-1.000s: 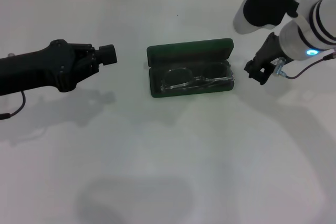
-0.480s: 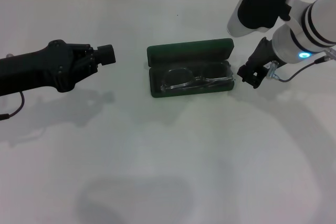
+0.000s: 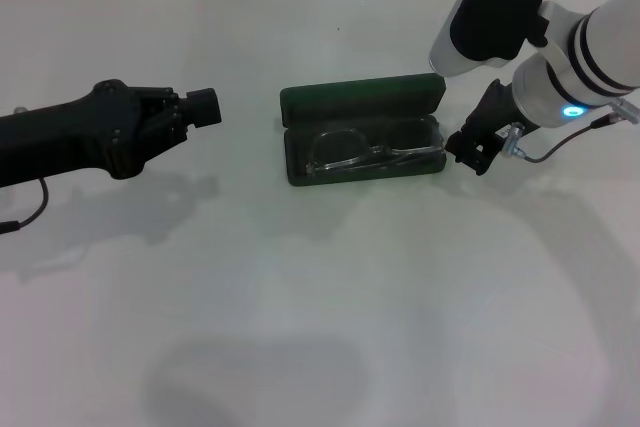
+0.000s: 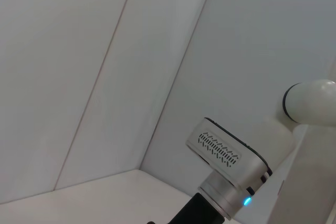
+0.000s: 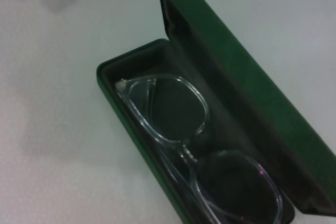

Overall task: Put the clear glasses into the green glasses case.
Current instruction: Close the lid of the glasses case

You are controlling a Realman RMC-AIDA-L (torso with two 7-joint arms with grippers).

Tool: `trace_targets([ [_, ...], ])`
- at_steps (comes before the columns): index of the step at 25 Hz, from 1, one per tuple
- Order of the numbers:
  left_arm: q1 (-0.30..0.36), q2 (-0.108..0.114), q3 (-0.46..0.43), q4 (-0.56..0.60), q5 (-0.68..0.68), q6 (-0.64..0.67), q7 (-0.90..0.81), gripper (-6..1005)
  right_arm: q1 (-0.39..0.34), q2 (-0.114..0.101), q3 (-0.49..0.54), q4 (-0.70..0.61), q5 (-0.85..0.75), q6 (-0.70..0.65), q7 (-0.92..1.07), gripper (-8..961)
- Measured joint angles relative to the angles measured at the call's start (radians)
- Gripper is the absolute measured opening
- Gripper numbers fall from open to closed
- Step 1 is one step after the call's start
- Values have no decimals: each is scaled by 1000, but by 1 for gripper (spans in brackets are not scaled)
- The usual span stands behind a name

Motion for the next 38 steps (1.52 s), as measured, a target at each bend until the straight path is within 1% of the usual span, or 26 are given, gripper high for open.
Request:
trace_targets([
  [18, -6, 0, 5, -7, 2, -16, 0, 49, 8, 0, 0, 14, 2, 26, -11, 12],
  [26, -5, 0, 5, -9, 6, -22, 0, 50, 9, -1, 8, 31, 61, 36, -55, 13],
  [38, -6, 0, 5, -22, 7, -22, 0, 51, 12, 0, 5, 49, 64, 51, -61, 13],
])
